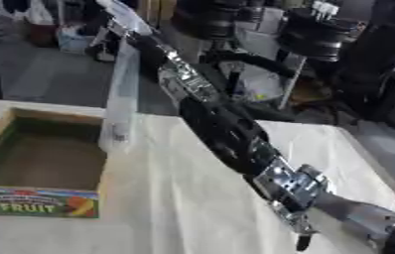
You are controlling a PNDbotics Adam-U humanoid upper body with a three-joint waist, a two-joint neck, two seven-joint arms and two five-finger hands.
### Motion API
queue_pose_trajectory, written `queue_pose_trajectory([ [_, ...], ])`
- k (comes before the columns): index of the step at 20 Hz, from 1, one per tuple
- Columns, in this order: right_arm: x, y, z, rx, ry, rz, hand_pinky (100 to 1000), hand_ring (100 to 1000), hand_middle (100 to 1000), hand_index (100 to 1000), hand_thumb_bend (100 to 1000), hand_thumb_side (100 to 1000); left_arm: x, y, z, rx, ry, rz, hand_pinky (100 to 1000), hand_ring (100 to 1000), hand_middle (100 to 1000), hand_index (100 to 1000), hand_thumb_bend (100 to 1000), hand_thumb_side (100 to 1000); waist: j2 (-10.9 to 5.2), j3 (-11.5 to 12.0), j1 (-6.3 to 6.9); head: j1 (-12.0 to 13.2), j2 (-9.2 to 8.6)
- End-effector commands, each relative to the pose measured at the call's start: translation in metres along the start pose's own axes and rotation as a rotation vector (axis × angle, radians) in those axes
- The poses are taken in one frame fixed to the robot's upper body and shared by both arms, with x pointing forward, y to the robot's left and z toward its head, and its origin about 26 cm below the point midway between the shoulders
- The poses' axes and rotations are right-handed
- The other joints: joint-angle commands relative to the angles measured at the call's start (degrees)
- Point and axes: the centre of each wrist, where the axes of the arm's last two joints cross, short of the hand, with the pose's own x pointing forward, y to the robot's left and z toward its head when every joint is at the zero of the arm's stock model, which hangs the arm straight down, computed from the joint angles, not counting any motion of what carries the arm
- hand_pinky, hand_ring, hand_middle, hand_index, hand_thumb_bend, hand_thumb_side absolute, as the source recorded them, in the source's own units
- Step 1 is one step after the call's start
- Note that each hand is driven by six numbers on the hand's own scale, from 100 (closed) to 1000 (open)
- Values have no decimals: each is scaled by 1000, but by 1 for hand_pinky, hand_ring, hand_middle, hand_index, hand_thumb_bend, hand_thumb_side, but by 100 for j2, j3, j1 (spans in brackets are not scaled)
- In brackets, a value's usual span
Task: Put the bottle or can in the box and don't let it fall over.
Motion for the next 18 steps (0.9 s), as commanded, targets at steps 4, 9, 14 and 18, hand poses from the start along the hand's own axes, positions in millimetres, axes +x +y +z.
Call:
queue_pose_trajectory([
  [4,31,5,-16,-84,-171,-90,686,790,556,435,100,470,14,-9,-14,-28,-111,58,700,710,599,806,488,596,48,166,20,-249,-271],
  [9,19,7,-11,-92,-189,-49,709,821,579,449,100,470,16,-12,-16,-39,-128,76,703,711,598,806,491,598,151,204,-21,-341,-351],
  [14,-13,-4,7,-115,-108,26,744,892,622,491,100,470,15,-12,-16,-43,-128,75,704,711,597,805,494,598,221,154,-10,-377,-370],
  [18,-34,-5,18,-93,-63,66,769,931,658,526,100,470,15,-11,-15,-41,-125,72,705,712,596,805,494,597,247,102,6,-397,-387],
])
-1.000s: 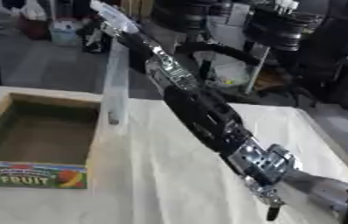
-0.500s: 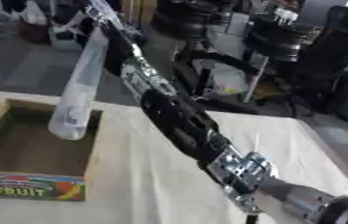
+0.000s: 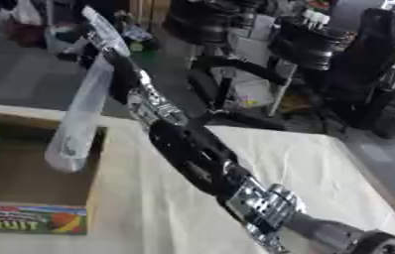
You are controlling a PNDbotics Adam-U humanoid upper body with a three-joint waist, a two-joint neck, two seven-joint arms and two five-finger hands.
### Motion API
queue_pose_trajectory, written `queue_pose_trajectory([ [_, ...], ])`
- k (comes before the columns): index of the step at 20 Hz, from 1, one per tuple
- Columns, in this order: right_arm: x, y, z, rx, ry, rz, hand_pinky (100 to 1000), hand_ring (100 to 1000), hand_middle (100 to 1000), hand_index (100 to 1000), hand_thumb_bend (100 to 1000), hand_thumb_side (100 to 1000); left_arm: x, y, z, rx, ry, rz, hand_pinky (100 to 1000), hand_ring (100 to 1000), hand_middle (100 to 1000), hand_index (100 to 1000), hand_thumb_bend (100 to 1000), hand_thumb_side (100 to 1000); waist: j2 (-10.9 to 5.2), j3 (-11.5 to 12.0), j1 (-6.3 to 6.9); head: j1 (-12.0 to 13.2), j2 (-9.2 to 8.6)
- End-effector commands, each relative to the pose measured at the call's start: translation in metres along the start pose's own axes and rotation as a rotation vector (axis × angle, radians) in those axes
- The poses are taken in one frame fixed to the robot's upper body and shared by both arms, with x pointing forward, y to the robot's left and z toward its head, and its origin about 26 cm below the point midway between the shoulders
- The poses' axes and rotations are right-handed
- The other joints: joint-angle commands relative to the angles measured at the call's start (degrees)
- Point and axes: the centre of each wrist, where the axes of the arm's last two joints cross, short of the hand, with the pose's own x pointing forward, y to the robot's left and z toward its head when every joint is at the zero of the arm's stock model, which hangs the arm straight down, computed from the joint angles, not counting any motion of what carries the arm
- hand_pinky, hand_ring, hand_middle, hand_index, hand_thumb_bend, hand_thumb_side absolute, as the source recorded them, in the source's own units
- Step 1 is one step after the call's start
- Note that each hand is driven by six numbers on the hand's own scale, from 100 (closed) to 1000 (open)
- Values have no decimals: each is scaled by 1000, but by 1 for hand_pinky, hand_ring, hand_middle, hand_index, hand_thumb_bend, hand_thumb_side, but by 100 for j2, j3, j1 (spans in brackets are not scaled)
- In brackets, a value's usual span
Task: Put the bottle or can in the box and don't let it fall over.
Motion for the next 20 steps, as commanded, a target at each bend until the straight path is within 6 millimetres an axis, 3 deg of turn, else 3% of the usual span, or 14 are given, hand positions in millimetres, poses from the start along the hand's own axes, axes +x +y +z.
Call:
queue_pose_trajectory([
  [1,2,-5,-1,40,-14,57,778,943,679,545,100,470,7,0,-5,-3,-32,8,705,712,596,805,495,597,-64,-29,94,-37,-103],
  [4,3,0,-2,140,-52,112,818,1000,790,663,100,470,6,0,-4,-4,-28,5,707,713,596,805,495,598,-63,-70,95,-38,-110],
  [6,3,3,-2,247,-73,162,887,1000,993,878,100,470,6,0,-4,-4,-26,5,707,713,596,805,495,599,-67,-92,96,-35,-116],
  [7,4,4,-2,317,-80,194,910,1000,1000,994,100,470,6,1,-4,-3,-26,3,708,712,596,806,495,599,-69,-104,97,-35,-118],
  [12,1,0,4,578,-81,323,972,1000,1000,1000,100,470,6,2,-3,-3,-25,-2,708,713,596,805,495,599,-74,-132,98,-39,-129],
  [20,-6,-17,15,632,2,448,1000,1000,1000,1000,100,470,6,2,-3,1,-24,-5,709,713,595,806,494,600,-64,-158,48,-37,-179],
])
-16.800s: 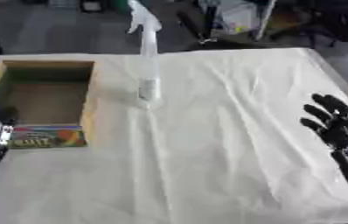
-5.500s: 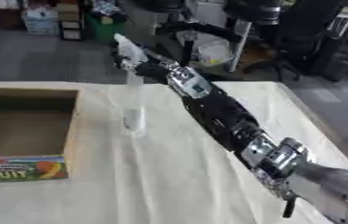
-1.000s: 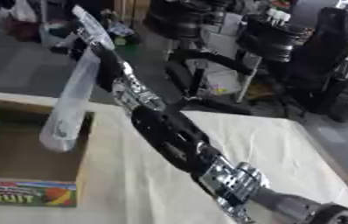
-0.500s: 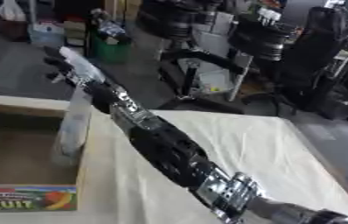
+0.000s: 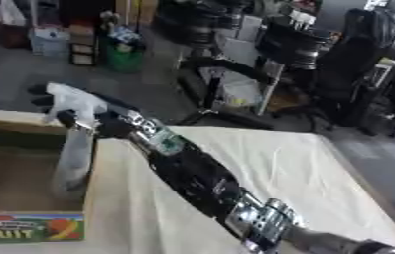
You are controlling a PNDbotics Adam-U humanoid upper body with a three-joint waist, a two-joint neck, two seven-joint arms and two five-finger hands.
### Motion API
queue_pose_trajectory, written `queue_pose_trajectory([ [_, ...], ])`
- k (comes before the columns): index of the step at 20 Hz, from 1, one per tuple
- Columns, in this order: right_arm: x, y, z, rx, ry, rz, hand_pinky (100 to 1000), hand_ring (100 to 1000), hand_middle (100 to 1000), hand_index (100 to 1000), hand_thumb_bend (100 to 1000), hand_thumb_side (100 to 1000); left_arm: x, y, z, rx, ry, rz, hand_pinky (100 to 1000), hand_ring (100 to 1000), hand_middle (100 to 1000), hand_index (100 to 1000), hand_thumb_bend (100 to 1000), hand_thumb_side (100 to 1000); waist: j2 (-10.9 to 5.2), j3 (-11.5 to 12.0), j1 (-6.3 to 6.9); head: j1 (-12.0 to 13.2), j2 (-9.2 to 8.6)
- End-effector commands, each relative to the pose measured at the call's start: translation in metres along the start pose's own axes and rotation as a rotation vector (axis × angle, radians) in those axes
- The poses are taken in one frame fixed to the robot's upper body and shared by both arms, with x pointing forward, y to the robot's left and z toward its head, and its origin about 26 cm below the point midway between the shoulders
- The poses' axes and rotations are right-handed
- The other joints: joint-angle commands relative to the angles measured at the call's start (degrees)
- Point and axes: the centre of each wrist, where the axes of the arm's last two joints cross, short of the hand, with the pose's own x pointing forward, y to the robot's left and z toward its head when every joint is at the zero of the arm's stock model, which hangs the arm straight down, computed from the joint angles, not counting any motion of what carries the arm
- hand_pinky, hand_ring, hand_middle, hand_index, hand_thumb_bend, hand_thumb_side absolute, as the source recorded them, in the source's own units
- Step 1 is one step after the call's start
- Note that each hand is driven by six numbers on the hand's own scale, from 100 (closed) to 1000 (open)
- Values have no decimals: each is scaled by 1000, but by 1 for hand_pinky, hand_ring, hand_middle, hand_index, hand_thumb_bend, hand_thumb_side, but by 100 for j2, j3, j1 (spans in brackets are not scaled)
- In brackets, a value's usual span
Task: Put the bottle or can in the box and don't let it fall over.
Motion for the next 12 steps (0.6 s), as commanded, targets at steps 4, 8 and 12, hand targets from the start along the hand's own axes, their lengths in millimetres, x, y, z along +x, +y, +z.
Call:
queue_pose_trajectory([
  [4,8,-22,12,99,22,190,1000,1000,1000,1000,100,426,6,2,-4,1,-27,-6,708,713,595,806,493,600,-65,-42,15,-12,-107],
  [8,6,-22,16,135,87,250,1000,1000,1000,1000,100,380,6,2,-5,4,-28,-6,708,713,595,806,494,600,-55,-62,-2,-7,-128],
  [12,3,-20,20,133,128,287,1000,1000,1000,1000,100,375,6,2,-5,8,-29,-9,708,714,595,806,492,601,-48,-98,-13,4,-149],
])
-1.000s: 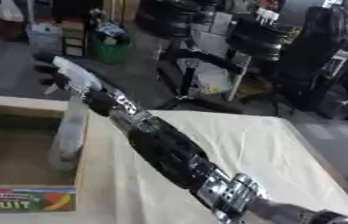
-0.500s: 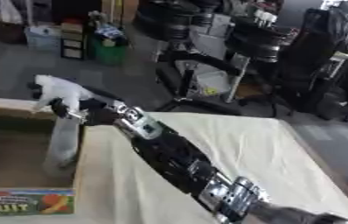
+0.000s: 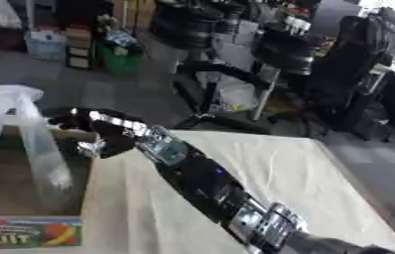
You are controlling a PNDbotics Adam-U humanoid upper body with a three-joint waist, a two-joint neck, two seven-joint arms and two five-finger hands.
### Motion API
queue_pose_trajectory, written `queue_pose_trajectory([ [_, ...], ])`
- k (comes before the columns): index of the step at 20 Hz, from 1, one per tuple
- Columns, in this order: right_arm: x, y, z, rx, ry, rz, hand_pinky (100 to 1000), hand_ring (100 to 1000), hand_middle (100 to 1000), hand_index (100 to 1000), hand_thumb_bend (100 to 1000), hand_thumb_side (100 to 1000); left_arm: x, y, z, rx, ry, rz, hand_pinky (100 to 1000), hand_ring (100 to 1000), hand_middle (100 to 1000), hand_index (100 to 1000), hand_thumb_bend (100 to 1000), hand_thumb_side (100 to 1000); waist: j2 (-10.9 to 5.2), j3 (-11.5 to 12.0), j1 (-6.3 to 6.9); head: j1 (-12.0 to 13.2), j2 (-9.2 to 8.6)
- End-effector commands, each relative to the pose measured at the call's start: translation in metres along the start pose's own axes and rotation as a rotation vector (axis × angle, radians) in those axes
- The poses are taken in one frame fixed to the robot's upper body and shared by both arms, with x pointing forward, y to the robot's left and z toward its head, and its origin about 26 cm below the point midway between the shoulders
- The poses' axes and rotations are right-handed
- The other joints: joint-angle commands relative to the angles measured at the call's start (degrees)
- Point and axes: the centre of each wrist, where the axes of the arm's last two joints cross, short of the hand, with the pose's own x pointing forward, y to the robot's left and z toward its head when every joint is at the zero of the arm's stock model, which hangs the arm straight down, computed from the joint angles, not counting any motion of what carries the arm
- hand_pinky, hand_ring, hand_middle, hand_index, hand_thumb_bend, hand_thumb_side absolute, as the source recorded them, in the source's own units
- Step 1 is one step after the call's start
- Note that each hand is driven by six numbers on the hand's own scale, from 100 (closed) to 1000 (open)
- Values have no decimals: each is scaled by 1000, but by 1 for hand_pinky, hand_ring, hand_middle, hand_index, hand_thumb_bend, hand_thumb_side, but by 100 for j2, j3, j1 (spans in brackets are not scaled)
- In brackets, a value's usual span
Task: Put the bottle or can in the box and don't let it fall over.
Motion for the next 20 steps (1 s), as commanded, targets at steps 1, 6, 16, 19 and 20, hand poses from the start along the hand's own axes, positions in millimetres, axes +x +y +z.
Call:
queue_pose_trajectory([
  [1,5,-17,8,38,-13,100,1000,1000,1000,1000,100,379,6,2,-5,7,-29,-6,708,714,595,806,492,600,-56,-34,52,7,-103],
  [6,1,-15,13,13,7,93,1000,1000,1000,1000,100,388,6,3,-5,10,-29,-10,708,713,594,806,492,600,-40,-93,52,27,-121],
  [16,1,-13,22,-15,12,66,1000,1000,1000,1000,100,423,5,7,-3,20,-21,-26,708,715,593,806,495,599,18,-408,89,100,-117],
  [19,6,-16,22,-29,-20,36,1000,1000,1000,1000,100,452,4,9,0,20,-9,-42,707,715,593,806,498,600,19,-652,132,112,-89],
  [20,10,-19,23,-36,-36,27,1000,1000,1000,1000,100,445,4,11,1,20,-3,-49,707,716,592,805,501,599,15,-751,155,120,-76],
])
